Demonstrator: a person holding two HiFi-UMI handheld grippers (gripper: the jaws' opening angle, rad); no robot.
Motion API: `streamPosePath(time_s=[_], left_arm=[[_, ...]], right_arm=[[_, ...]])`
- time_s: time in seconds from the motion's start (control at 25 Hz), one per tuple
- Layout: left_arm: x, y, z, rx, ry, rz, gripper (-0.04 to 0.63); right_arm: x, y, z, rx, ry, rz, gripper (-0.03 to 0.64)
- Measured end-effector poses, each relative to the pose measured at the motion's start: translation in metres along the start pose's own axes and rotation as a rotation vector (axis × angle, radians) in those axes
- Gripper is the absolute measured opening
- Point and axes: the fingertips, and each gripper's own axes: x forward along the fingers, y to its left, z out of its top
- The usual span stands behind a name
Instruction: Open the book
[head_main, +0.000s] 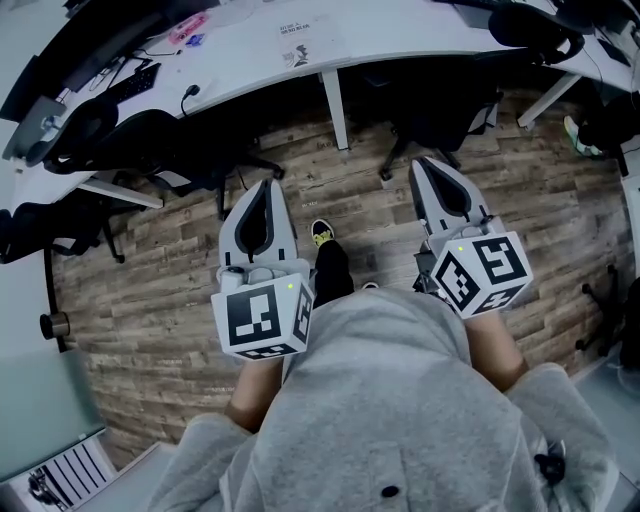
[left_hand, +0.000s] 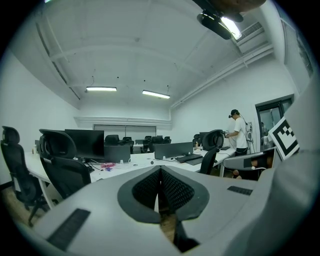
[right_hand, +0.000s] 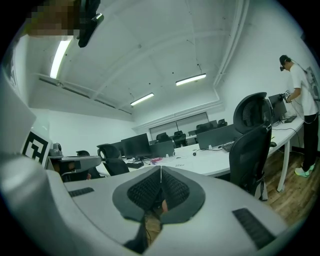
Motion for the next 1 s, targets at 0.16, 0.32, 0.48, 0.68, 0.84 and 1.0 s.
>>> streamPosePath(time_s=[0.16,0.32,0.48,0.68,0.84,1.0], left_arm=[[0.024,0.013,-0.002,-0.006,0.016,0.0,0.008],[0.053,0.031,-0.001,-0.009,0.033,0.004,0.008],[0.081,0.054,-0.001,-0.012,0.053,0.015,0.008],[0.11,0.082,-0.001,-0.023,0.066,0.025,0.008],[0.129,0.101,0.003,-0.022,0.065,0.027,0.008],[0.146,0.117,0.008,-0.036,0.059,0.02,0.008]], right_arm=[[0.022,-0.009,-0.001,0.011,0.014,-0.01,0.026],[0.053,-0.019,0.0,0.017,0.035,-0.02,0.026],[0.088,-0.022,0.001,0.016,0.062,-0.017,0.026],[0.127,-0.018,0.002,0.006,0.091,-0.01,0.026],[0.153,-0.012,0.006,-0.01,0.106,-0.004,0.026],[0.172,-0.008,0.012,-0.027,0.115,-0.007,0.026]])
